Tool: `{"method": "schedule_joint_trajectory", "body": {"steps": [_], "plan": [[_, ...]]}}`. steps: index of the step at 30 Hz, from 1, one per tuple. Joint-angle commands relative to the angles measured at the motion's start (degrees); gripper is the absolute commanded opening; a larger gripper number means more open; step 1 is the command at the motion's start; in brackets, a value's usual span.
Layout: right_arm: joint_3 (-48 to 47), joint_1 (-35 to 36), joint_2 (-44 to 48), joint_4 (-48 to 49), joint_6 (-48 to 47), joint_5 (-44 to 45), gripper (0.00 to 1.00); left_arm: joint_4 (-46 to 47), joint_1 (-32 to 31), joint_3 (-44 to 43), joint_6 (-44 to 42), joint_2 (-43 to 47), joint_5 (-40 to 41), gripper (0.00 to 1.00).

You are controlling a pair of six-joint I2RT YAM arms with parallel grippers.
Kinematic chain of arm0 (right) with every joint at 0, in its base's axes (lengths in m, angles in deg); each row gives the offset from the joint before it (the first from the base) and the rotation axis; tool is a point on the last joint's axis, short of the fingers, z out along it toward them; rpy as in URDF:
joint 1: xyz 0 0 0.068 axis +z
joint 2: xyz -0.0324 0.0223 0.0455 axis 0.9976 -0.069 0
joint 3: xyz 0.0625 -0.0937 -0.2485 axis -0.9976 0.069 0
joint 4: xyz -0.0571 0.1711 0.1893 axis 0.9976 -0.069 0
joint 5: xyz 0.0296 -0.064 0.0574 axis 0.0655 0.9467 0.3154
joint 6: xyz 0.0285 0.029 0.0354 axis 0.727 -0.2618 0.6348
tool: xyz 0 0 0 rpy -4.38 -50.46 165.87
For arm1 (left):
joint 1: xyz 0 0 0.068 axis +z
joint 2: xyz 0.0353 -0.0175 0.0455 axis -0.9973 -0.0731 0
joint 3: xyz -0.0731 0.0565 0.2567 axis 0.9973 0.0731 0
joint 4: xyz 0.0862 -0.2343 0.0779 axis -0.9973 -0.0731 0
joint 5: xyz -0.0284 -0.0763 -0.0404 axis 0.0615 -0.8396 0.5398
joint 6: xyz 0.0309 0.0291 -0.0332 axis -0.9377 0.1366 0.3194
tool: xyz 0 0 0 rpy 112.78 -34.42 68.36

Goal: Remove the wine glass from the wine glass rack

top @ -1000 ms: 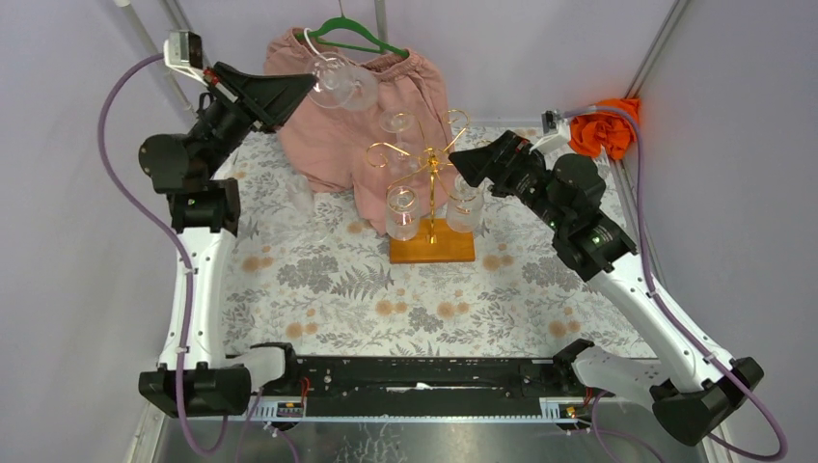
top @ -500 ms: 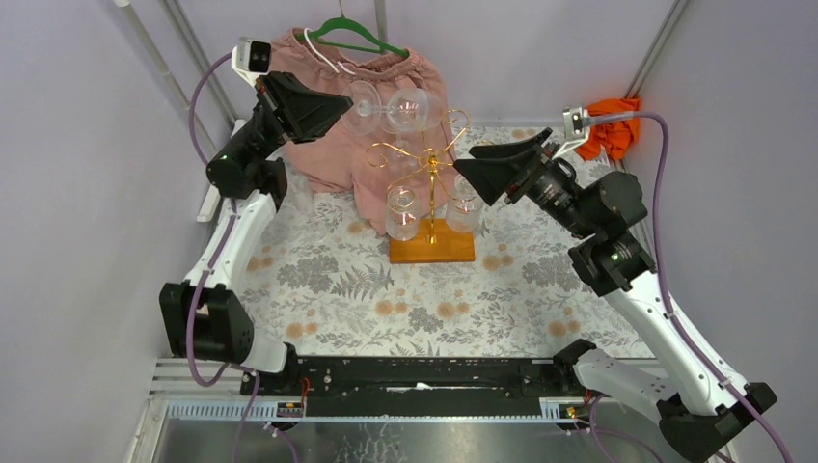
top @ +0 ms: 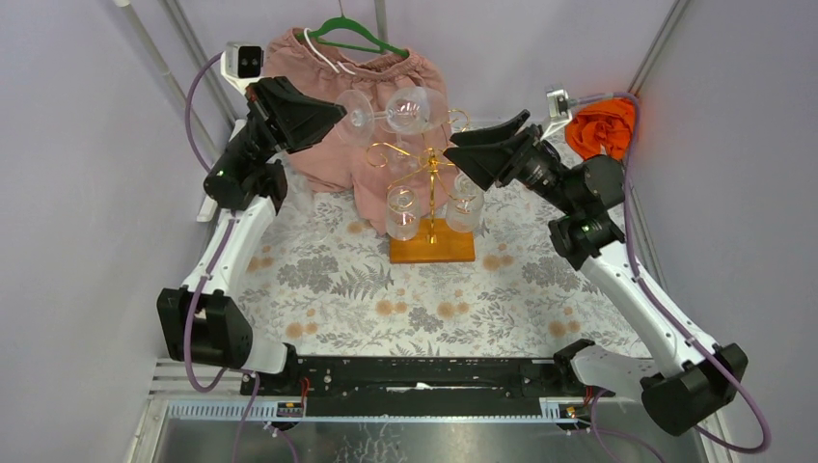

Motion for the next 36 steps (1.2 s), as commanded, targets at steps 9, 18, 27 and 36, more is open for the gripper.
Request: {"method": "schedule_joint_trajectory", "body": {"steps": [9, 18, 27, 36], "plan": [[-5.09, -2.03, -7.31, 15.28, 8.37, -4.78, 0.84, 5.92, -0.19, 2.89, 10.02, 2.87, 2.35, 0.00], [-9.63, -2.32, -17.73, 30.42, 23.65, -10.15, 0.83, 5.92, -0.17, 4.51, 9.03, 2.81, 2.08, 0.00], [-14.26, -2.54, -29.09, 55.49, 46.28, -10.25, 0.71, 5.99, -0.20, 5.75, 8.32, 1.76, 1.91, 0.00], [-15.21, -2.57, -30.82, 63.73, 54.48, -8.54, 0.52, 5.92, -0.20, 4.93, 7.72, 0.69, 1.49, 0.00]]}}
